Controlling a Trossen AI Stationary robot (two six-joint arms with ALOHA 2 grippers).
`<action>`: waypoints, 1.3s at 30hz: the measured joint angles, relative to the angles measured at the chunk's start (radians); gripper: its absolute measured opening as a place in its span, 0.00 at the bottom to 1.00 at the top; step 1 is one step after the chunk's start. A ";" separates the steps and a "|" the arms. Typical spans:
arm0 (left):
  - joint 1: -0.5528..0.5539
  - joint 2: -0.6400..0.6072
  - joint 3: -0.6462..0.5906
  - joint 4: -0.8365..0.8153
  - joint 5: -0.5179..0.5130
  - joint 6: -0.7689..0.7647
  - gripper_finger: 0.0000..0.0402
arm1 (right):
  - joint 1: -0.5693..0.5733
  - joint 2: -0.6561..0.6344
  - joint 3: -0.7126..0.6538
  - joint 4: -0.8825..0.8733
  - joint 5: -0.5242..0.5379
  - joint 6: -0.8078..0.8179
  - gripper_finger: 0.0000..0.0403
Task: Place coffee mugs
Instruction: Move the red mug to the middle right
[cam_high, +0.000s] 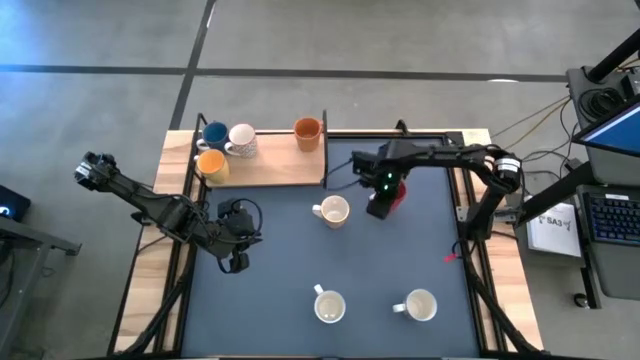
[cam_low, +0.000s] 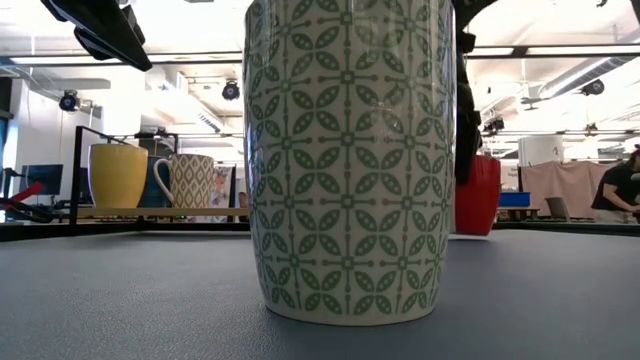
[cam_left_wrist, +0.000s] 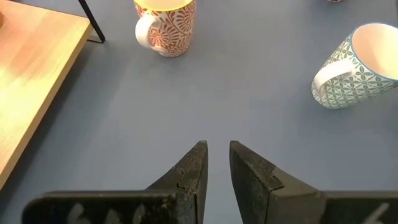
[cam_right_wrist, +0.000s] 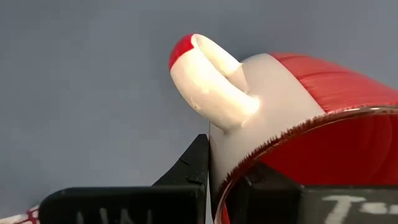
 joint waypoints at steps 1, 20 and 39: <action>0.000 0.000 0.000 0.000 0.000 0.000 0.12 | 0.023 0.000 0.000 0.015 0.003 0.019 0.03; 0.000 0.001 0.000 0.000 0.000 0.001 0.12 | 0.289 0.006 0.001 0.170 0.010 0.215 0.03; 0.001 0.012 0.000 0.157 -0.001 0.103 0.12 | 0.308 0.000 0.011 0.181 0.010 0.196 0.28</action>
